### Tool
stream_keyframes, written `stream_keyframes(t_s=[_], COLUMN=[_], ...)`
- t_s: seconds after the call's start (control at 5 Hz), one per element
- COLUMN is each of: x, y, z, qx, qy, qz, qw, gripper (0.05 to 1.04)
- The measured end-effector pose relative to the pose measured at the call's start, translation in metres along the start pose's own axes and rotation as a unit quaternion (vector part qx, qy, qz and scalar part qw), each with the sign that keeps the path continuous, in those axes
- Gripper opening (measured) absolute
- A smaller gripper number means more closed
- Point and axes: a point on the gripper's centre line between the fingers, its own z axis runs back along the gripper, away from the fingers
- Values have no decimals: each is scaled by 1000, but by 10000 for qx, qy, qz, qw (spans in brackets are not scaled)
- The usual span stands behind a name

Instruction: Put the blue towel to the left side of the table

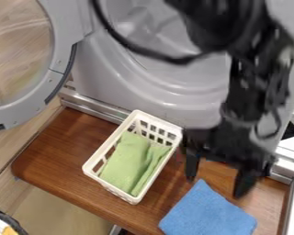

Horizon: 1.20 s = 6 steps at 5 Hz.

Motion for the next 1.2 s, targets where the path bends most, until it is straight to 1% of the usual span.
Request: stream_keyframes(t_s=[0.2, 0.4, 0.6, 0.8, 1.0, 1.2], x=[3, -1, -3, 3, 10, 13], y=[-13, -13, -14, -18, -23, -27], z=[-35, -61, -88, -105, -108, -110], qx=[-11, -108, -131, -179, -116, -108], qy=[-84, -203, -167, -295, -406, -422], qz=[-258, -380, -432, -400, -567, -631], qw=[9996, 9990, 9988, 9986, 9975, 9971], gripper=[1000, 1000, 1000, 1000, 1000, 950])
